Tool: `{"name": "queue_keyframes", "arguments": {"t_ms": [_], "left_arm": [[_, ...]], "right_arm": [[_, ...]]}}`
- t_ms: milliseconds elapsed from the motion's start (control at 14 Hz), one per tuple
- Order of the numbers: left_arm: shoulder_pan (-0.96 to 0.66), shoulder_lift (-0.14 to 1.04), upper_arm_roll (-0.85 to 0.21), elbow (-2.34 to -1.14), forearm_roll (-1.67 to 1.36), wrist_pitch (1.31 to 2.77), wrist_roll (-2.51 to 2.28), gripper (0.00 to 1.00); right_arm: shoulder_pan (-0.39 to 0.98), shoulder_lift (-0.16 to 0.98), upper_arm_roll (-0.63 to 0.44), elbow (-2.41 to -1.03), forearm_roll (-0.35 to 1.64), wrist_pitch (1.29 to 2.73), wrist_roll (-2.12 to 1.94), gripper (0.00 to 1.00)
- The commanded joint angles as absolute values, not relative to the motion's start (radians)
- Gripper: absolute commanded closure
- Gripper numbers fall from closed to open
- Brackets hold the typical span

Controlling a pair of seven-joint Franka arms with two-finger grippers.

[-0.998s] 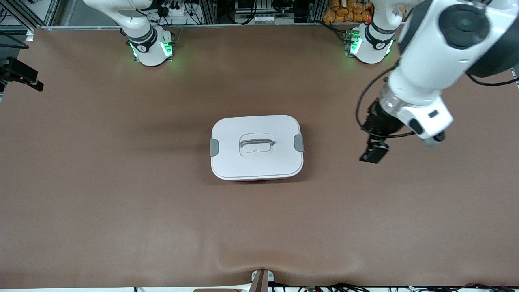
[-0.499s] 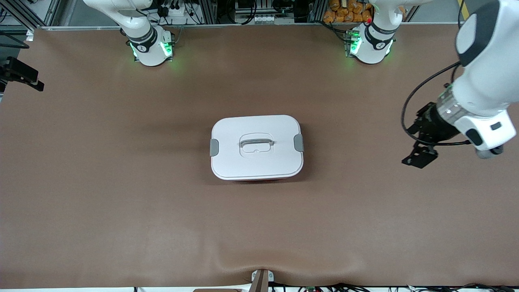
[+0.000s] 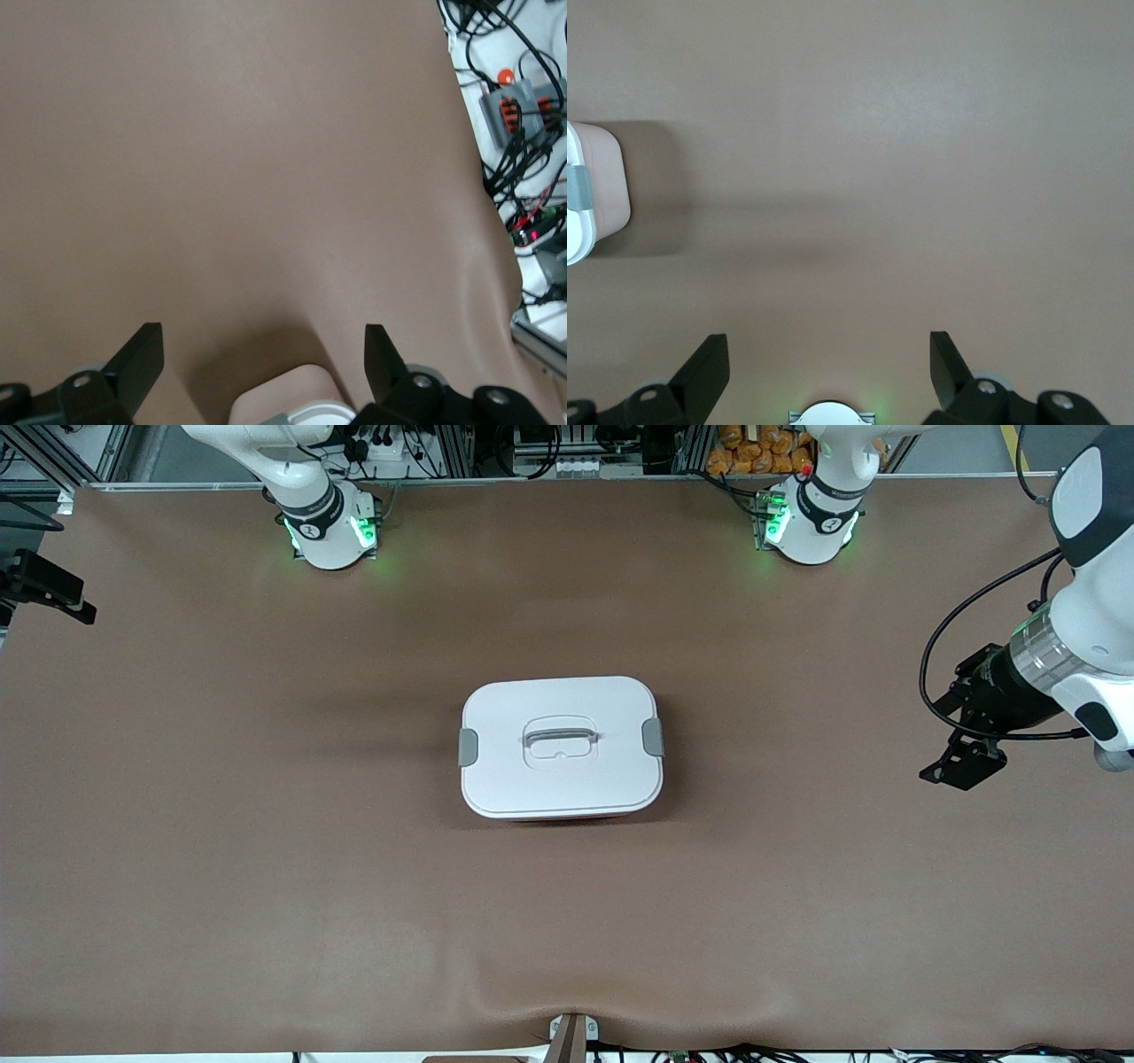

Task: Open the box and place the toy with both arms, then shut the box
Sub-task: 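Release the lid handle and lift the left gripper away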

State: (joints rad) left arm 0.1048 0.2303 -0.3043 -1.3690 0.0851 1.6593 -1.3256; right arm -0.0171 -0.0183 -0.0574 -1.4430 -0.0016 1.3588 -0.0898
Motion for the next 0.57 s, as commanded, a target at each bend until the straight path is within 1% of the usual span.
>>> {"name": "queue_keyframes", "arguments": {"t_ms": [0,143,499], "left_arm": [[0.150,0.201,-0.302,-1.385,0.083,1.631,-1.194,0.00],[0.159,0.199,-0.299,-1.384,0.084,1.592,-1.087,0.00],[0.247,0.198,-0.308,-1.381,0.077,1.551,-0.855,0.00]], "right_arm": [[-0.011,-0.035,-0.064,-1.456,0.012,1.358,-0.087,0.00],[-0.009,-0.037,-0.064,-1.456,0.012,1.358,-0.089,0.00],[-0.012,-0.037,-0.064,-1.456,0.011,1.358,-0.091,0.00]]}}
